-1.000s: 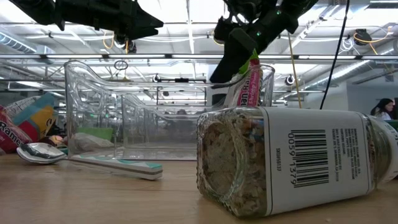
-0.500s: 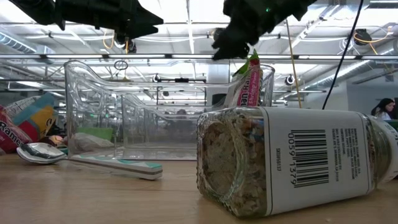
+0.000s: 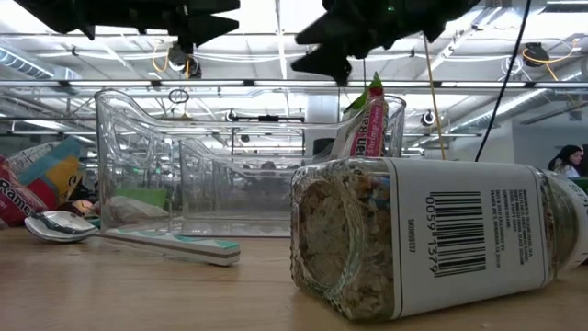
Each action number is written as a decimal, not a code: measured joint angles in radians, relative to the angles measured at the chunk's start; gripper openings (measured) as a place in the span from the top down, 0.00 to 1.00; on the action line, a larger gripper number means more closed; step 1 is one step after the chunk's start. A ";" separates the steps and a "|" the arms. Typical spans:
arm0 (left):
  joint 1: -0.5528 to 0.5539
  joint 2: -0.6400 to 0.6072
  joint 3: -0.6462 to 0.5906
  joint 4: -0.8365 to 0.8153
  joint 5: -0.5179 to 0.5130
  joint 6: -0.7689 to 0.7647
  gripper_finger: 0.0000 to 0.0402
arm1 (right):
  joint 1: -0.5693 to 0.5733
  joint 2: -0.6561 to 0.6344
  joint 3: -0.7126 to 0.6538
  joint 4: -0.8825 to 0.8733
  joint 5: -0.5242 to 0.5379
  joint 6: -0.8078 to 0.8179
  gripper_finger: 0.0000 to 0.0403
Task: Pick & Place Food Item
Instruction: Put the red noodle pack into the bottom transparent bin
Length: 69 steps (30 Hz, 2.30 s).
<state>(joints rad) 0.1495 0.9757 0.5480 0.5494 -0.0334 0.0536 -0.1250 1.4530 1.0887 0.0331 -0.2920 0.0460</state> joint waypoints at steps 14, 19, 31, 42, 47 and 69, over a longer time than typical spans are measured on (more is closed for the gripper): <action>-0.199 -0.073 0.000 -0.367 -0.128 -0.008 0.34 | 0.068 0.003 -0.140 0.257 0.001 -0.121 0.35; -0.379 -0.109 0.000 -0.446 -0.352 -0.079 0.34 | 0.124 0.004 -0.140 0.263 0.001 -0.260 0.35; -0.811 -0.110 0.000 -0.524 -0.878 -0.341 0.34 | 0.160 0.004 -0.399 0.677 0.035 -0.350 0.35; -1.022 -0.024 0.156 -0.692 -1.001 -0.630 0.34 | 0.180 0.004 -0.617 0.963 0.163 -0.336 0.35; -1.043 0.126 0.377 -0.929 -0.978 -0.796 0.34 | 0.179 0.004 -0.633 1.018 0.165 -0.344 0.35; -0.962 0.811 0.978 -2.009 -0.404 -1.820 0.56 | 0.176 0.004 -0.633 1.082 0.165 -0.395 0.35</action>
<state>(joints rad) -0.8125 1.7865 1.5261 -1.4594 -0.4373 -1.7665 0.0513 1.4570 0.4553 1.1149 -0.1268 -0.3486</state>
